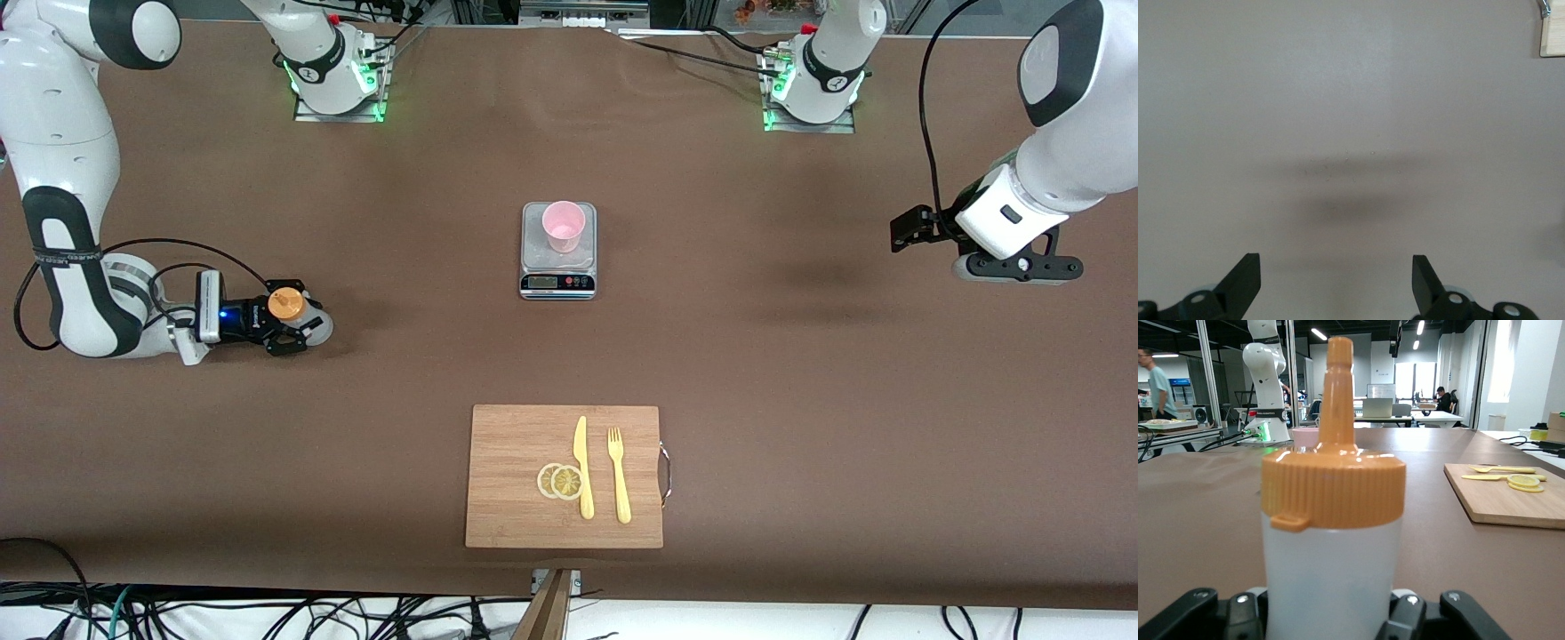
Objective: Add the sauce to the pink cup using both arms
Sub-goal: 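Lower the bottle onto the table and open the right gripper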
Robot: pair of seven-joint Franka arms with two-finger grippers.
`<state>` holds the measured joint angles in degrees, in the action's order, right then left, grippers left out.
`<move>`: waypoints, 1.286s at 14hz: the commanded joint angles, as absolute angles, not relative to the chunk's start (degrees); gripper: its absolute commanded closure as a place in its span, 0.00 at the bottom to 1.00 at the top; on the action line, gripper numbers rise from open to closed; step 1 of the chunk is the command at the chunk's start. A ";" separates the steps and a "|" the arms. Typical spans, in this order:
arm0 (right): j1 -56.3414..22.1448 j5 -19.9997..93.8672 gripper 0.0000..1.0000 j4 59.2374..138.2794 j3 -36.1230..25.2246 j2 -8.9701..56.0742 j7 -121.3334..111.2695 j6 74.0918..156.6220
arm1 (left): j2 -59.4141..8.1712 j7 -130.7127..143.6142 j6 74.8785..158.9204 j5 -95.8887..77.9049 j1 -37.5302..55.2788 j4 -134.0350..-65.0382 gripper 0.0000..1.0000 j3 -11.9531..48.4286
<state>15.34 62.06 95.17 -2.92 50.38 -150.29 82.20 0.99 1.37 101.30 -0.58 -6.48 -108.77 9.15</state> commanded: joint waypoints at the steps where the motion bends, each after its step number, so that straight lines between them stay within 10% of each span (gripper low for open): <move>1: 16.70 64.15 1.00 95.54 -1.93 50.98 -151.61 80.51 | 0.70 1.93 100.72 1.05 -6.94 -108.02 0.00 9.67; 4: 16.79 64.69 1.00 95.45 -2.02 51.15 -151.52 80.16 | 0.79 1.85 100.64 1.05 -6.94 -108.02 0.00 9.67; 5: 17.05 64.69 0.72 95.45 -2.02 51.15 -151.52 80.16 | 0.79 1.76 100.63 1.05 -6.94 -108.02 0.00 9.67; 6: 17.14 64.69 0.03 95.45 -2.02 51.24 -151.44 80.24 | 0.79 1.76 100.63 1.05 -6.94 -108.02 0.00 9.67; 18: 19.42 63.72 0.00 93.00 -8.60 50.71 -149.50 80.33 | 0.79 1.76 100.55 1.05 -6.94 -108.19 0.00 9.58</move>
